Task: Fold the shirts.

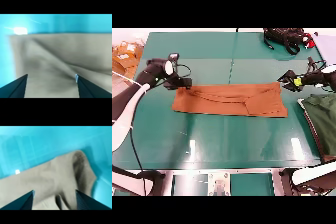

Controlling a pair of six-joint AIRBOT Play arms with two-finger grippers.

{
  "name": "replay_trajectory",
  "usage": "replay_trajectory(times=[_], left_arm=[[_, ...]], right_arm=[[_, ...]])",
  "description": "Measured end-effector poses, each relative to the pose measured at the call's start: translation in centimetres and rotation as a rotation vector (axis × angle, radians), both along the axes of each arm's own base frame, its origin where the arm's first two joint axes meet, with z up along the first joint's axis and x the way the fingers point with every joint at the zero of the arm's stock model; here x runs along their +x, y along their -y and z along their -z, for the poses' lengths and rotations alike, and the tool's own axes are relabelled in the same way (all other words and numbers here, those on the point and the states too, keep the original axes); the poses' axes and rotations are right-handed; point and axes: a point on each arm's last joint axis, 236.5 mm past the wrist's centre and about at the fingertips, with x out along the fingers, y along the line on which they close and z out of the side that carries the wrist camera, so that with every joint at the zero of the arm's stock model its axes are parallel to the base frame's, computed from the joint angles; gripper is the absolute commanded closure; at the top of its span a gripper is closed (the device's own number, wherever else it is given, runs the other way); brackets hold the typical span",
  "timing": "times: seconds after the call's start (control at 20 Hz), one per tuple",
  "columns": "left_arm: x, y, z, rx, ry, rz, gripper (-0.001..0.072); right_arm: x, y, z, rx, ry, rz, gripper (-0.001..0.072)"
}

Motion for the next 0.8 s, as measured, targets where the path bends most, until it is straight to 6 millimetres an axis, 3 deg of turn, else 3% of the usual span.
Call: replay_trajectory(times=[0.1,0.25,0.35,0.4,0.45,0.65,0.7,0.75,0.8], left_arm=[[-0.2,-1.9,-1.4,0.039,-0.030,-0.024,0.0031],[-1.1,-3.1,-2.8,0.064,-0.083,-0.042,0.0057],[-1.9,-3.3,-3.1,0.061,-0.119,-0.051,0.0420],[-2.2,-3.2,-3.2,0.054,-0.132,-0.054,0.0545],[-2.4,-3.0,-3.3,0.045,-0.143,-0.055,0.0575],[-3.4,-1.6,-3.3,-0.015,-0.188,-0.044,0.0579],[-3.5,-1.2,-3.4,-0.035,-0.192,-0.032,0.0676],[-3.6,-0.7,-3.4,-0.054,-0.195,-0.016,0.0685],[-3.7,0.0,-3.4,-0.077,-0.199,0.003,0.0685]], right_arm=[[-1.6,0.9,0.2,0.008,-0.027,-0.064,0.0102],[-4.0,1.4,1.3,0.047,-0.084,-0.160,0.0102],[-5.2,1.3,2.6,0.082,-0.118,-0.219,0.0102],[-5.7,1.0,3.3,0.104,-0.129,-0.250,0.0102],[-6.1,0.6,3.9,0.131,-0.136,-0.282,0.0102],[-6.7,-1.0,5.8,0.241,-0.140,-0.349,0.0102],[-6.8,-1.4,6.1,0.266,-0.142,-0.358,0.0103],[-6.8,-1.7,6.5,0.275,-0.144,-0.366,0.0153],[-6.6,-1.8,7.1,0.267,-0.146,-0.363,0.0406]])
